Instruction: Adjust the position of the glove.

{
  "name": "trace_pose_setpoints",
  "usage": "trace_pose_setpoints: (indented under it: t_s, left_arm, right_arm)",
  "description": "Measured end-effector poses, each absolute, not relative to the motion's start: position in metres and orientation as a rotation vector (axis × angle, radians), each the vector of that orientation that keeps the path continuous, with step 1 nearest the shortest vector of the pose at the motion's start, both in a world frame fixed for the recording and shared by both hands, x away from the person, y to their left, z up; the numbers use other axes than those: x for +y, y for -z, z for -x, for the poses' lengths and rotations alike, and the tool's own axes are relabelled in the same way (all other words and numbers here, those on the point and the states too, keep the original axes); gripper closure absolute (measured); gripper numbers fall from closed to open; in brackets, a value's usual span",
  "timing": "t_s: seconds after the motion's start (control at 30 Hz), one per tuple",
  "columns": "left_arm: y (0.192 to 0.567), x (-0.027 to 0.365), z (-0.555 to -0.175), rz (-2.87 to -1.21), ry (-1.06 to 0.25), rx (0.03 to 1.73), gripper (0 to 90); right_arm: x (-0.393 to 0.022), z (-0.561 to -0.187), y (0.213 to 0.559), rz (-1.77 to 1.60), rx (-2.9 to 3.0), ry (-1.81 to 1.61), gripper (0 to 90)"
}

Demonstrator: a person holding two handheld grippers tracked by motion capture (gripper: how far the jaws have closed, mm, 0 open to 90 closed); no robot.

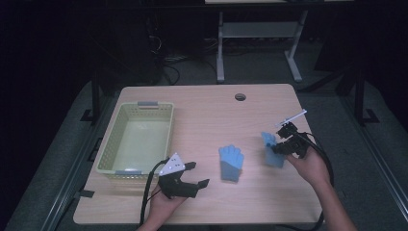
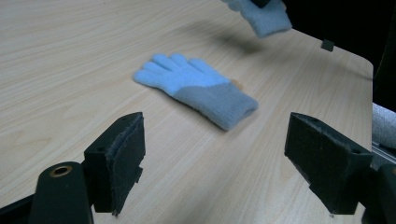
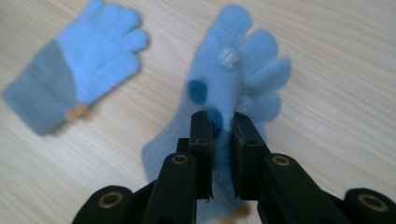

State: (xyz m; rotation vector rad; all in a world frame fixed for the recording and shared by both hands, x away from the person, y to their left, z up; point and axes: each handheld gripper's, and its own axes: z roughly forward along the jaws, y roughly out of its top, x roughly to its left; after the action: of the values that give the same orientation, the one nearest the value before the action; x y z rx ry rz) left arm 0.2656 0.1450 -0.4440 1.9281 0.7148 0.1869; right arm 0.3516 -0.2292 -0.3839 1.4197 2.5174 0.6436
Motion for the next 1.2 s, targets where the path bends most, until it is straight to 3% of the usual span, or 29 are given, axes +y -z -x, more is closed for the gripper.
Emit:
trace_pose_setpoints:
  t_s: [0.63, 1.2]
  left_arm:
    - [0.443, 0.147, -0.266, -1.928, -0.199, 0.708, 19.8]
    - [0.442, 0.145, -0.265, -1.937, -0.208, 0.696, 19.8]
  right_arm:
    - [-0.177, -0.349, 0.357, -1.266, 2.589, -0.723, 80.2]
    - [-0.139, -0.349, 0.37, -1.227, 2.679, -0.813, 79.8]
